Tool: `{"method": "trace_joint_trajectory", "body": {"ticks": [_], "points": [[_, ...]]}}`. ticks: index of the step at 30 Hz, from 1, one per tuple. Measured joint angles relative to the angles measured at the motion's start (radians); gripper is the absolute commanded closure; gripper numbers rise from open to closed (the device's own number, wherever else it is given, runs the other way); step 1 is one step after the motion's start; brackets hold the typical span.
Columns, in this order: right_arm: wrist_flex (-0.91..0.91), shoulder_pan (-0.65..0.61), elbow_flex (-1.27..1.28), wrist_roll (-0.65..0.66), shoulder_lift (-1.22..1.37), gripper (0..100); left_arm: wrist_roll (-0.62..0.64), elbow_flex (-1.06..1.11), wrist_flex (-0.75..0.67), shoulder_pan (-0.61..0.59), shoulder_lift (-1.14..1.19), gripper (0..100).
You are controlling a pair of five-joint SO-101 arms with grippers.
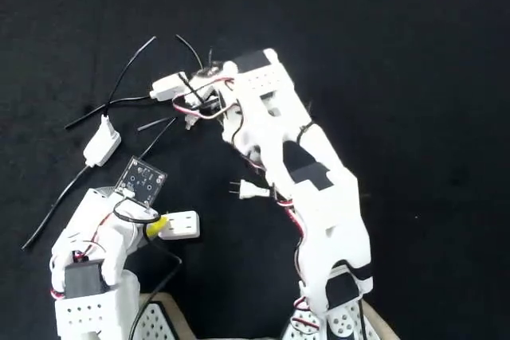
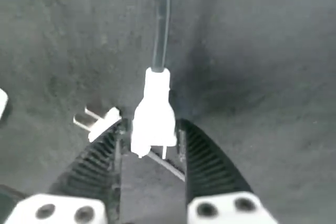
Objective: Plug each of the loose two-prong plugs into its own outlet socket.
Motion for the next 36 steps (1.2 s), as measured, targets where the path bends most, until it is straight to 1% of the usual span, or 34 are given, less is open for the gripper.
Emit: {"method": "trace_joint_trajectory", "body": {"ticks": [3,6,9,13,15,19,22,25,28,31,36], "points": [[0.000,0.000,-0.017,0.000,-0.006,98.6,0.000,0.000,0.000,0.000,0.000,60],[0.000,-0.011,-0.002,0.000,-0.069,98.6,0.000,0.000,0.000,0.000,0.000,60],[0.000,-0.051,0.106,-0.040,-0.190,98.6,0.000,0.000,0.000,0.000,0.000,60],[-0.009,-0.140,0.338,-0.097,-0.345,98.5,0.000,0.000,0.000,0.000,0.000,60],[-0.058,-0.169,0.460,-0.121,-0.385,98.5,0.000,0.000,0.000,0.000,0.000,60],[-0.245,-0.176,0.624,-0.117,-0.402,98.4,0.000,0.000,0.000,0.000,0.000,60],[-0.295,-0.155,0.624,-0.051,-0.384,97.2,0.000,0.002,0.000,0.000,0.000,60],[-0.304,-0.103,0.594,0.020,-0.308,90.7,0.000,0.002,0.000,0.000,0.000,60],[-0.304,-0.040,0.496,0.083,-0.230,84.2,0.000,0.002,0.000,0.000,0.000,60],[-0.244,0.003,0.387,0.109,-0.155,81.8,0.000,0.002,0.000,0.000,0.000,60],[-0.147,0.018,0.207,0.121,-0.114,81.8,0.000,0.002,0.000,0.000,0.000,60]]}}
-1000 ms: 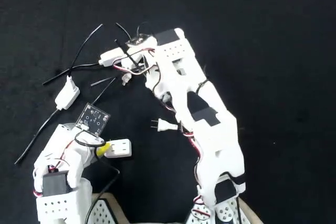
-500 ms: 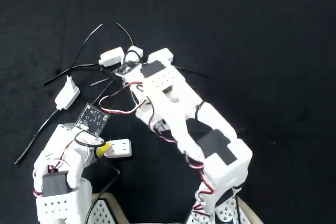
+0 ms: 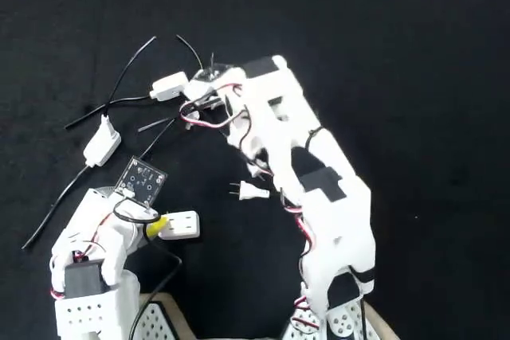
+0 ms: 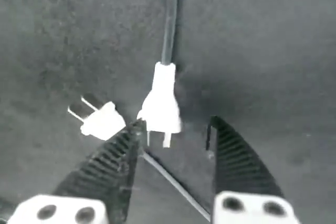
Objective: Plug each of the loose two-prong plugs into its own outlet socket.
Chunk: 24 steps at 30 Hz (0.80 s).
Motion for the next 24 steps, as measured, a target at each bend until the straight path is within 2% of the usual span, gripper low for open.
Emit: {"method": "trace_joint_trajectory", "body": {"ticks": [8,21,24], "points": [[0.107,-0.006,-0.094,0.003,0.006,81.9,0.000,0.000,0.000,0.000,0.000,60],[0.023,-0.018,-0.021,0.003,0.123,81.9,0.000,0.000,0.000,0.000,0.000,60],[0.020,-0.018,-0.021,0.005,0.123,86.8,0.000,0.000,0.000,0.000,0.000,60]]}}
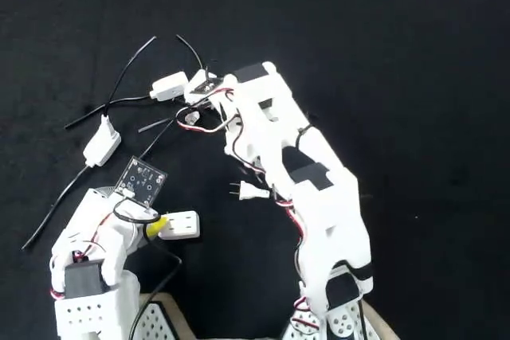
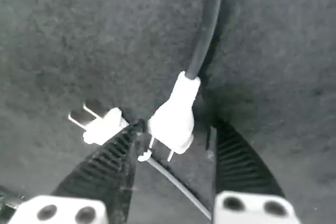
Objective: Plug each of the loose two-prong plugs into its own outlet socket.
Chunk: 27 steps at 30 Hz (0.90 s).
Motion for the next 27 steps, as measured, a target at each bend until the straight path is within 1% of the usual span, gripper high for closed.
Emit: {"method": "trace_joint_trajectory", "body": {"ticks": [1,10,14,18,23,24,27], "points": [[-0.003,0.000,0.000,0.000,0.000,88.0,0.000,0.000,0.000,0.000,0.000,60],[-0.018,-0.014,0.000,0.000,0.000,88.3,0.000,0.000,0.000,0.000,0.000,60],[-0.018,-0.015,-0.021,-0.006,0.002,91.8,0.000,0.000,0.000,0.000,0.000,60],[-0.014,-0.015,-0.068,-0.017,0.003,88.7,0.000,0.000,0.000,0.000,0.000,60],[0.081,-0.015,-0.117,0.008,0.009,75.3,0.000,0.000,0.000,0.000,0.000,60],[0.095,-0.015,-0.129,0.012,0.009,74.1,0.000,0.000,0.000,0.000,0.000,60],[0.110,-0.015,-0.153,0.014,0.009,77.2,0.000,0.000,0.000,0.000,0.000,60]]}}
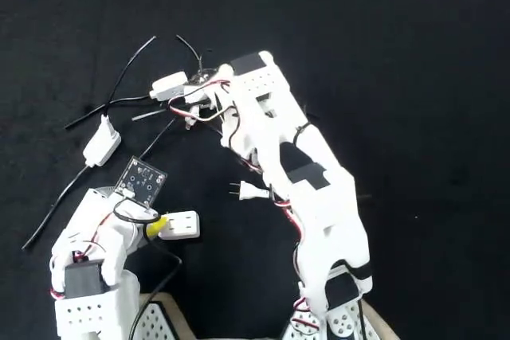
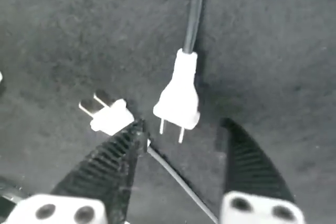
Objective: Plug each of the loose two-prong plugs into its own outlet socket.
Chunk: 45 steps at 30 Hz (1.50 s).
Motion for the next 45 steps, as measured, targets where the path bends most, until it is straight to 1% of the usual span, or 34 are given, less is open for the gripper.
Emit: {"method": "trace_joint_trajectory", "body": {"ticks": [4,5,10,17,20,23,26,30,39,42,45], "points": [[-0.003,0.000,-0.028,0.000,0.000,89.4,0.000,0.000,0.000,0.000,0.000,60],[-0.011,0.000,-0.031,0.000,0.000,90.1,0.000,0.000,0.000,0.000,0.000,60],[-0.031,0.000,-0.031,0.000,0.032,86.1,0.000,0.000,0.000,0.000,0.000,60],[-0.031,-0.002,-0.040,-0.002,0.100,86.1,0.000,0.000,0.000,0.000,0.000,60],[-0.029,-0.002,-0.040,-0.002,0.100,86.6,0.000,0.000,0.000,0.000,0.000,60],[-0.029,-0.002,-0.040,-0.002,0.100,90.7,0.000,0.000,0.000,0.000,0.000,60],[-0.028,0.000,-0.044,-0.002,0.100,92.1,0.000,0.000,0.000,0.000,0.000,60],[-0.028,0.000,-0.118,-0.035,0.100,94.9,0.000,0.000,0.000,0.000,0.000,60],[0.009,0.000,-0.161,-0.095,0.117,94.9,0.000,0.000,0.000,0.000,0.000,60],[0.009,0.000,-0.161,-0.097,0.137,94.3,0.000,0.000,0.000,0.000,0.000,60],[0.009,0.011,-0.181,-0.041,0.157,87.7,0.000,0.000,0.000,0.000,0.000,60]]}}
